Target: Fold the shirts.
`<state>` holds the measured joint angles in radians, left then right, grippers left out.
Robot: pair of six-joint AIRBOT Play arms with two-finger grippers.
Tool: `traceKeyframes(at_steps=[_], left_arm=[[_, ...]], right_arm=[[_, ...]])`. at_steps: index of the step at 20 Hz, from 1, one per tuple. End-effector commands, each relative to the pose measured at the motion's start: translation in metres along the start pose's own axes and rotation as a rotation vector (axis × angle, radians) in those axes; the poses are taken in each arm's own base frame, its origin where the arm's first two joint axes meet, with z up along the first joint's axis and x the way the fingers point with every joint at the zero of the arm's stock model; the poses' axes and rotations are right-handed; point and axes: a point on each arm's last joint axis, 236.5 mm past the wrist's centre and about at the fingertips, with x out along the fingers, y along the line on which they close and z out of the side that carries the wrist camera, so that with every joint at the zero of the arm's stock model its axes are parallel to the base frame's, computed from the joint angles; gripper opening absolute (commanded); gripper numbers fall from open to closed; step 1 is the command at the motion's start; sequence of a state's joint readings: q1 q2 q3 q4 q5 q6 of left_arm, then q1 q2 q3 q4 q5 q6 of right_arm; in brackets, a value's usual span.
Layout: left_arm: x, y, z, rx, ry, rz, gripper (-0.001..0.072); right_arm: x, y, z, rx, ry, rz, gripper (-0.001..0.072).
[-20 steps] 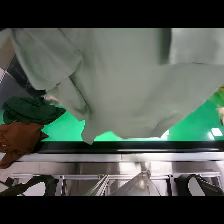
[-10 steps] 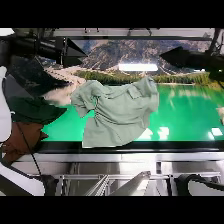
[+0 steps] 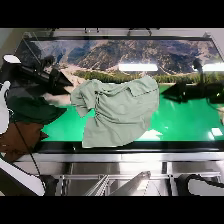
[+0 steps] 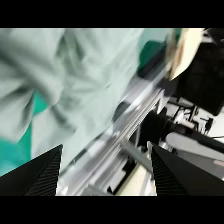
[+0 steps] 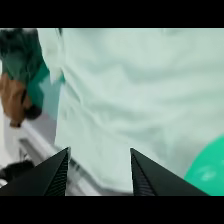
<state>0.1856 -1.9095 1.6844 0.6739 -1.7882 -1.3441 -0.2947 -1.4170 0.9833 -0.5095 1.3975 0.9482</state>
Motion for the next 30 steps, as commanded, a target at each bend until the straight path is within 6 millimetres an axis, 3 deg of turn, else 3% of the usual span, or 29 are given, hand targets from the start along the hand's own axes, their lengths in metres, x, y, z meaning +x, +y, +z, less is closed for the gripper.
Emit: traceKeyframes(at_steps=[1,4,7,11,13,14,15,16,17,18,20,21,23,24,26,28,30], left_arm=[[0.027,0.074,-0.062,-0.159,0.186,0.244,0.0585],[0.053,0.092,-0.071,-0.164,0.189,0.312,0.0585],[0.076,0.106,-0.047,-0.133,0.110,0.360,0.0585],[0.092,0.121,-0.010,-0.099,-0.019,0.403,0.0584],[0.100,0.117,0.007,-0.098,-0.078,0.362,0.0584],[0.101,0.113,0.015,-0.095,-0.106,0.344,0.0560],[0.098,0.109,0.022,-0.081,-0.127,0.342,0.0459],[0.094,0.104,0.027,-0.062,-0.133,0.342,0.0281],[0.089,0.095,0.028,-0.029,-0.123,0.336,0.0041],[0.085,0.084,0.028,0.000,-0.104,0.322,0.0021],[0.073,0.039,0.024,0.079,-0.071,0.232,0.0021],[0.060,0.011,0.021,0.131,-0.080,0.183,0.0021],[0.024,-0.064,0.015,0.279,-0.148,0.076,0.0021],[-0.002,-0.110,0.009,0.378,-0.213,0.011,0.0021],[-0.060,-0.209,-0.017,0.594,-0.380,-0.133,0.0021],[-0.123,-0.305,-0.070,0.848,-0.556,-0.272,0.0021],[-0.175,-0.374,-0.132,1.058,-0.734,-0.314,0.0022]], right_arm=[[0.033,-0.037,-0.081,0.197,0.125,-0.008,0.0426],[0.058,-0.057,-0.124,0.286,0.166,-0.053,0.0426],[0.084,-0.067,-0.146,0.286,0.200,-0.122,0.0426],[0.123,-0.062,-0.141,0.301,0.159,-0.133,0.0426],[0.143,-0.053,-0.136,0.298,0.138,-0.098,0.0423],[0.151,-0.046,-0.131,0.288,0.123,-0.060,0.0332],[0.156,-0.040,-0.126,0.285,0.107,-0.035,0.0279],[0.159,-0.034,-0.120,0.285,0.095,-0.017,0.0209],[0.159,-0.030,-0.115,0.269,0.091,-0.009,0.0078],[0.157,-0.022,-0.111,0.236,0.090,0.012,0.0015],[0.145,0.004,-0.102,0.194,0.087,0.081,0.0015],[0.132,0.023,-0.094,0.163,0.077,0.135,0.0014],[0.081,0.071,-0.062,0.070,-0.003,0.249,0.0014],[0.048,0.094,-0.040,0.012,-0.080,0.276,0.0014],[-0.041,0.152,0.006,-0.163,-0.308,0.301,0.0014],[-0.145,0.233,0.031,-0.381,-0.589,0.351,0.0014],[-0.227,0.309,0.020,-0.612,-0.811,0.330,0.0014]])
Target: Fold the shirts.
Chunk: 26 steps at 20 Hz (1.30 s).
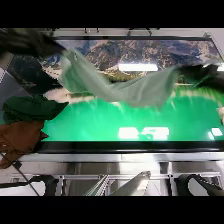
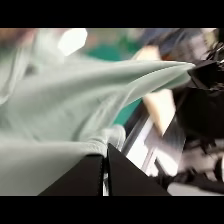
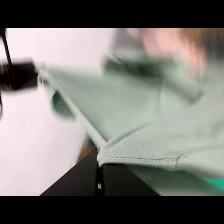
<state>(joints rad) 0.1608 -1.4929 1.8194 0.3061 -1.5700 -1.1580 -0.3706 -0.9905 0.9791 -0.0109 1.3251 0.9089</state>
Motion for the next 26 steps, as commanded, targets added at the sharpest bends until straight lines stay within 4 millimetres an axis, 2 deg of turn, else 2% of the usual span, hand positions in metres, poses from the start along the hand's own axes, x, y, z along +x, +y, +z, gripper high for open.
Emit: traceKeyframes(at_steps=[1,3,4,5,7,8,9,11,13,15,17,19,21,23,26], left_arm=[[-0.081,-0.179,0.049,0.401,-0.307,-0.125,0.0022],[-0.114,-0.227,0.052,0.557,-0.414,0.000,0.0023],[-0.128,-0.242,0.049,0.602,-0.458,0.063,0.0024],[-0.142,-0.247,0.046,0.619,-0.499,0.136,0.0024],[-0.168,-0.232,0.041,0.592,-0.555,0.283,0.0024],[-0.183,-0.214,0.036,0.554,-0.567,0.367,0.0025],[-0.199,-0.193,0.029,0.500,-0.572,0.435,0.0025],[-0.223,-0.158,0.024,0.389,-0.627,0.476,0.0025],[-0.226,-0.126,0.016,0.293,-0.617,0.427,0.0025],[-0.200,-0.099,0.005,0.245,-0.516,0.297,0.0025],[-0.156,-0.073,-0.006,0.199,-0.381,0.134,0.0025],[-0.105,-0.033,-0.015,0.142,-0.237,0.065,0.0024],[-0.055,0.024,-0.024,0.057,-0.126,0.092,0.0023],[-0.011,0.092,-0.037,-0.015,-0.024,0.161,0.0024],[0.050,0.168,-0.059,-0.083,0.116,0.165,0.0021]], right_arm=[[-0.072,0.160,0.074,-0.416,-0.273,0.053,0.0014],[-0.089,0.210,0.082,-0.585,-0.343,-0.007,0.0014],[-0.094,0.228,0.085,-0.651,-0.374,-0.036,0.0015],[-0.096,0.245,0.090,-0.701,-0.408,-0.051,0.0014],[-0.100,0.270,0.099,-0.782,-0.465,-0.068,0.0014],[-0.103,0.275,0.107,-0.811,-0.498,-0.091,0.0015],[-0.107,0.273,0.117,-0.827,-0.527,-0.136,0.0014],[-0.115,0.250,0.134,-0.788,-0.555,-0.251,0.0014],[-0.126,0.207,0.149,-0.722,-0.542,-0.398,0.0014],[-0.133,0.156,0.160,-0.631,-0.491,-0.485,0.0014],[-0.119,0.106,0.159,-0.510,-0.390,-0.444,0.0014],[-0.093,0.048,0.144,-0.382,-0.248,-0.397,0.0014],[-0.073,-0.030,0.124,-0.257,-0.127,-0.454,0.0014],[-0.057,-0.112,0.101,-0.134,-0.032,-0.528,0.0014],[-0.035,-0.221,0.073,0.020,0.027,-0.588,0.0014]])
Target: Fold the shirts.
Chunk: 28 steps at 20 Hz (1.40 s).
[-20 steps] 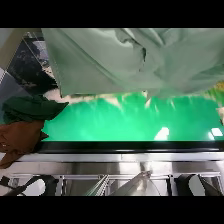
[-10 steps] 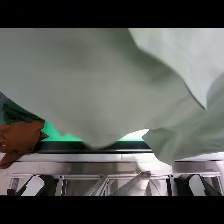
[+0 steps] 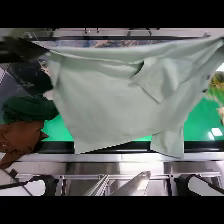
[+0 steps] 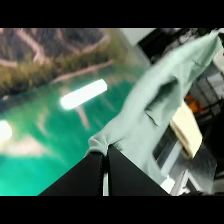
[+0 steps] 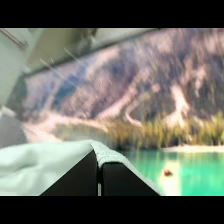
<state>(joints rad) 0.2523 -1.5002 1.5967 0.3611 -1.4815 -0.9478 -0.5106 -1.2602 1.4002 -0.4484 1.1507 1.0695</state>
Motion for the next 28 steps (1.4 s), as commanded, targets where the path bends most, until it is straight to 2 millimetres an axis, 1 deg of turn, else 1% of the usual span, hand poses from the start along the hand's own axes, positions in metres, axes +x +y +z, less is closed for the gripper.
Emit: traceKeyframes(at_steps=[1,2,3,4,5,6,7,8,9,10,11,12,13,14,15,16,17,18,19,20,21,22,24,26,28], left_arm=[[0.095,0.090,-0.035,-0.064,0.182,0.046,0.0018],[0.115,0.109,-0.036,-0.099,0.189,0.045,0.0011],[0.132,0.128,-0.036,-0.137,0.193,0.047,0.0014],[0.143,0.142,-0.035,-0.177,0.195,0.047,0.0117],[0.146,0.152,-0.030,-0.231,0.188,0.053,0.0347],[0.142,0.160,-0.024,-0.279,0.172,0.060,0.0659],[0.132,0.165,-0.020,-0.308,0.164,0.067,0.0720],[0.117,0.168,-0.022,-0.328,0.170,0.067,0.0720],[0.103,0.169,-0.030,-0.363,0.192,0.061,0.0720],[0.089,0.167,-0.045,-0.408,0.232,0.053,0.0720],[0.078,0.166,-0.061,-0.450,0.272,0.043,0.0700],[0.067,0.162,-0.078,-0.501,0.315,0.032,0.0653],[0.064,0.158,-0.092,-0.539,0.347,0.022,0.0633],[0.063,0.150,-0.108,-0.580,0.374,0.007,0.0633],[0.064,0.144,-0.123,-0.611,0.397,-0.005,0.0633],[0.067,0.137,-0.141,-0.645,0.430,-0.012,0.0633],[0.068,0.135,-0.162,-0.664,0.476,0.009,0.0633],[0.067,0.133,-0.186,-0.684,0.537,0.042,0.0634],[0.065,0.133,-0.207,-0.698,0.591,0.072,0.0633],[0.064,0.130,-0.224,-0.707,0.638,0.095,0.0633],[0.064,0.128,-0.238,-0.718,0.664,0.112,0.0634],[0.062,0.125,-0.246,-0.731,0.674,0.117,0.0634],[0.060,0.119,-0.261,-0.757,0.694,0.120,0.0634],[0.051,0.119,-0.275,-0.780,0.720,0.140,0.0634],[0.042,0.119,-0.287,-0.802,0.731,0.163,0.0633]], right_arm=[[0.083,-0.095,-0.061,0.108,0.143,-0.095,0.0014],[0.101,-0.118,-0.071,0.151,0.146,-0.117,0.0014],[0.115,-0.134,-0.078,0.198,0.143,-0.125,0.0015],[0.125,-0.146,-0.083,0.244,0.140,-0.121,0.0058],[0.127,-0.153,-0.083,0.271,0.137,-0.112,0.0279],[0.122,-0.157,-0.078,0.266,0.134,-0.110,0.0523],[0.111,-0.158,-0.072,0.235,0.139,-0.096,0.0555],[0.096,-0.158,-0.068,0.214,0.155,-0.083,0.0555],[0.079,-0.162,-0.070,0.201,0.186,-0.087,0.0552],[0.059,-0.173,-0.079,0.183,0.240,-0.118,0.0492],[0.039,-0.189,-0.096,0.172,0.319,-0.165,0.0461],[0.021,-0.203,-0.115,0.167,0.397,-0.207,0.0462],[0.005,-0.218,-0.137,0.170,0.476,-0.253,0.0462],[-0.006,-0.228,-0.158,0.170,0.545,-0.280,0.0462],[-0.013,-0.233,-0.180,0.165,0.611,-0.287,0.0461],[-0.020,-0.239,-0.204,0.175,0.676,-0.301,0.0460],[-0.025,-0.243,-0.226,0.198,0.728,-0.311,0.0448],[-0.027,-0.245,-0.244,0.222,0.763,-0.312,0.0366],[-0.027,-0.247,-0.259,0.246,0.787,-0.299,0.0313],[-0.025,-0.248,-0.271,0.273,0.805,-0.289,0.0313],[-0.022,-0.249,-0.280,0.300,0.816,-0.274,0.0319],[-0.017,-0.248,-0.287,0.331,0.819,-0.254,0.0325],[-0.004,-0.242,-0.293,0.396,0.803,-0.186,0.0325],[0.008,-0.232,-0.297,0.433,0.802,-0.127,0.0324],[0.015,-0.227,-0.306,0.428,0.831,-0.114,0.0323]])
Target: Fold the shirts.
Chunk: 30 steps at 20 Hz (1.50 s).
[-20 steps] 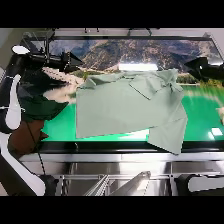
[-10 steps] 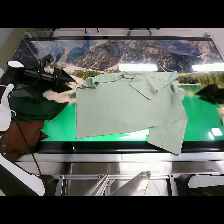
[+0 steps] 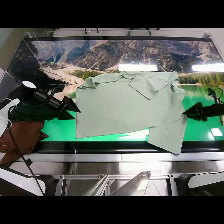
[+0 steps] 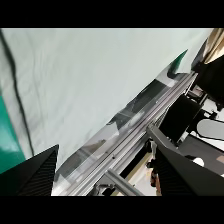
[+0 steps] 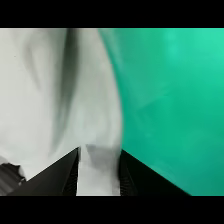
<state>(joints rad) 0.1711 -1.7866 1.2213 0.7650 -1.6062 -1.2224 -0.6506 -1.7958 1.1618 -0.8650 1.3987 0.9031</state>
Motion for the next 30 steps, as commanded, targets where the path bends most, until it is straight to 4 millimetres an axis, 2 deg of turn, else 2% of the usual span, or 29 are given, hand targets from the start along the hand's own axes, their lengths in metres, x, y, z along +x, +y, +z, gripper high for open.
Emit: traceKeyframes(at_steps=[1,4,5,6,8,9,10,12,13,14,15,18,21,22,23,24,25,26,28,29,30], left_arm=[[0.003,0.026,-0.024,-0.053,0.026,0.060,0.0633],[-0.004,0.050,-0.033,-0.078,0.009,0.136,0.0633],[-0.003,0.058,-0.030,-0.082,-0.010,0.164,0.0633],[-0.001,0.065,-0.029,-0.092,-0.018,0.182,0.0633],[0.014,0.072,-0.029,-0.110,0.014,0.193,0.0633],[0.025,0.069,-0.028,-0.107,0.044,0.182,0.0537],[0.036,0.060,-0.024,-0.089,0.064,0.154,0.0402],[0.055,0.036,-0.009,-0.029,0.086,0.091,0.0361],[0.061,0.032,-0.003,0.000,0.100,0.109,0.0252],[0.066,0.035,-0.001,0.026,0.134,0.146,0.0066],[0.071,0.032,-0.002,0.048,0.164,0.158,0.0026],[0.067,0.017,0.006,0.104,0.148,0.173,0.0023],[0.034,-0.003,0.009,0.140,0.055,0.170,0.0022],[0.017,-0.012,0.010,0.152,0.001,0.162,0.0022],[-0.001,-0.029,0.008,0.167,-0.055,0.128,0.0022],[-0.021,-0.060,0.003,0.207,-0.115,0.054,0.0022],[-0.042,-0.099,-0.007,0.299,-0.167,-0.041,0.0022],[-0.071,-0.147,-0.023,0.411,-0.234,-0.143,0.0022],[-0.132,-0.236,-0.066,0.667,-0.396,-0.271,0.0023],[-0.160,-0.273,-0.092,0.797,-0.479,-0.303,0.0023],[-0.186,-0.308,-0.123,0.932,-0.566,-0.323,0.0024]], right_arm=[[0.024,0.002,-0.003,-0.010,0.043,0.013,0.0283],[0.032,0.010,-0.001,-0.040,0.054,0.007,0.0089],[0.032,0.011,-0.001,-0.040,0.055,0.009,0.0077],[0.032,0.013,0.000,-0.038,0.053,0.016,0.0011],[0.032,0.015,-0.001,-0.033,0.054,0.027,0.0014],[0.031,0.016,-0.001,-0.034,0.057,0.030,0.0015],[0.031,0.019,-0.002,-0.034,0.058,0.038,0.0014],[0.027,0.024,-0.004,-0.036,0.066,0.048,0.0014],[0.024,0.028,-0.007,-0.038,0.073,0.054,0.0014],[0.020,0.032,-0.009,-0.039,0.076,0.055,0.0014],[0.015,0.032,-0.009,-0.036,0.073,0.038,0.0014],[-0.019,0.024,-0.013,-0.019,0.034,-0.069,0.0013],[-0.066,0.027,-0.011,0.030,-0.086,-0.105,0.0013],[-0.082,0.036,-0.007,0.044,-0.148,-0.091,0.0013],[-0.097,0.056,-0.002,0.031,-0.215,-0.048,0.0013],[-0.112,0.082,0.003,-0.002,-0.280,0.012,0.0013],[-0.131,0.117,0.006,-0.068,-0.354,0.086,0.0013],[-0.154,0.161,0.007,-0.145,-0.447,0.175,0.0013],[-0.216,0.255,-0.005,-0.337,-0.676,0.338,0.0013],[-0.252,0.303,-0.023,-0.459,-0.806,0.396,0.0013],[-0.285,0.340,-0.042,-0.555,-0.933,0.407,0.0014]])
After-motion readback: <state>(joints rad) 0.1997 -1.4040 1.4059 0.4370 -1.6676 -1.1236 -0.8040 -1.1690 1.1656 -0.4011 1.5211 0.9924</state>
